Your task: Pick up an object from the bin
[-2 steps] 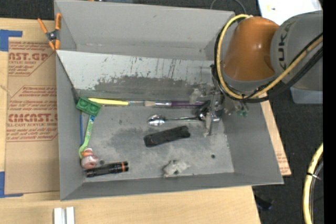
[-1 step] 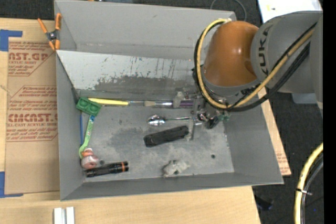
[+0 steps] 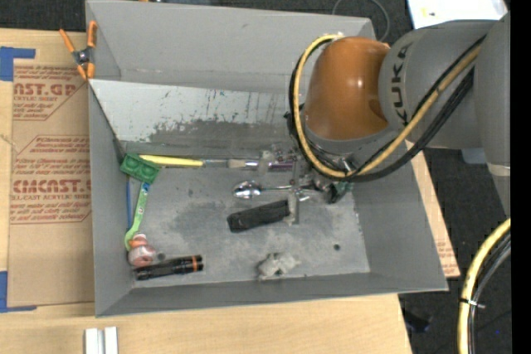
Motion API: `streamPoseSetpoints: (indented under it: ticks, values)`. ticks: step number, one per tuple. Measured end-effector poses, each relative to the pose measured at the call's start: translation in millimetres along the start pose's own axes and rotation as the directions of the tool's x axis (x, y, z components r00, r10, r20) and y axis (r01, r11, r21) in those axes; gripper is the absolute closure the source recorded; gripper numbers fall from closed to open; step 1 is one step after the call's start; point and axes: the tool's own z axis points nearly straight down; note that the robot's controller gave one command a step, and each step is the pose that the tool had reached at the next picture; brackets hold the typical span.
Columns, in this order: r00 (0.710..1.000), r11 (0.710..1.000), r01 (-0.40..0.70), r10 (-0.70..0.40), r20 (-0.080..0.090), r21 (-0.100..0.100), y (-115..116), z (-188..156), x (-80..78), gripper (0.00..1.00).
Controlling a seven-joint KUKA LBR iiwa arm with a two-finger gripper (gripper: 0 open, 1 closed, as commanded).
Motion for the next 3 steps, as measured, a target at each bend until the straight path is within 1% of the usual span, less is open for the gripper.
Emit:
streamPoseSetpoints:
  ticks: [1, 2, 3]
  values:
    - [0.997, 0.997, -0.081, 0.081, 0.007, -0.001, -3.3, 54.9, 6.7, 0.0]
    - [1.0, 1.0, -0.025, 0.025, 0.01, 0.0, 5.5, 58.1, 10.3, 1.0]
    - [1.0, 1.0, -0.025, 0.025, 0.01, 0.0, 5.5, 58.0, 10.2, 1.0]
